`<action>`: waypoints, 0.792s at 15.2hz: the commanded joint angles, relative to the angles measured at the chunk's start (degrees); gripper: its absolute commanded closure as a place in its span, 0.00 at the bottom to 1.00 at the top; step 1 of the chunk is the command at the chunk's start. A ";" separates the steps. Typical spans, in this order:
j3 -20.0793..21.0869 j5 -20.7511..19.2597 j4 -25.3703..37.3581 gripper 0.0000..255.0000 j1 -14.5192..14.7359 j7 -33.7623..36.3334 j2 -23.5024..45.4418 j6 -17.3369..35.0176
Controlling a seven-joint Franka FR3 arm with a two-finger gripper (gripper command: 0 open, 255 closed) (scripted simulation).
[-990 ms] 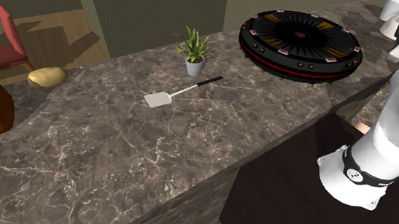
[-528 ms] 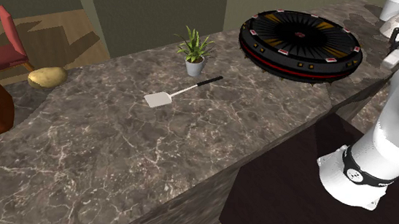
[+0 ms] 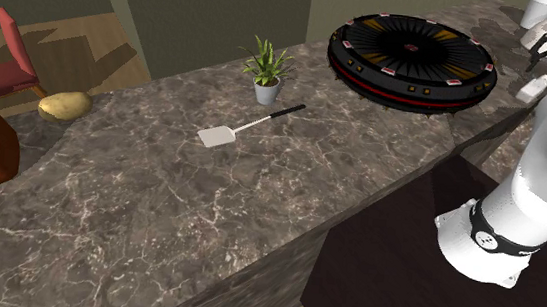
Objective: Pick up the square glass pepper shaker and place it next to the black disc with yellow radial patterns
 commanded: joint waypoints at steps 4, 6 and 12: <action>0.93 0.87 1.37 0.00 0.58 -0.31 0.80 -0.99; 2.65 2.53 4.37 0.00 1.86 -1.00 2.49 -3.01; 3.27 3.15 5.65 0.00 2.40 -1.30 3.18 -3.81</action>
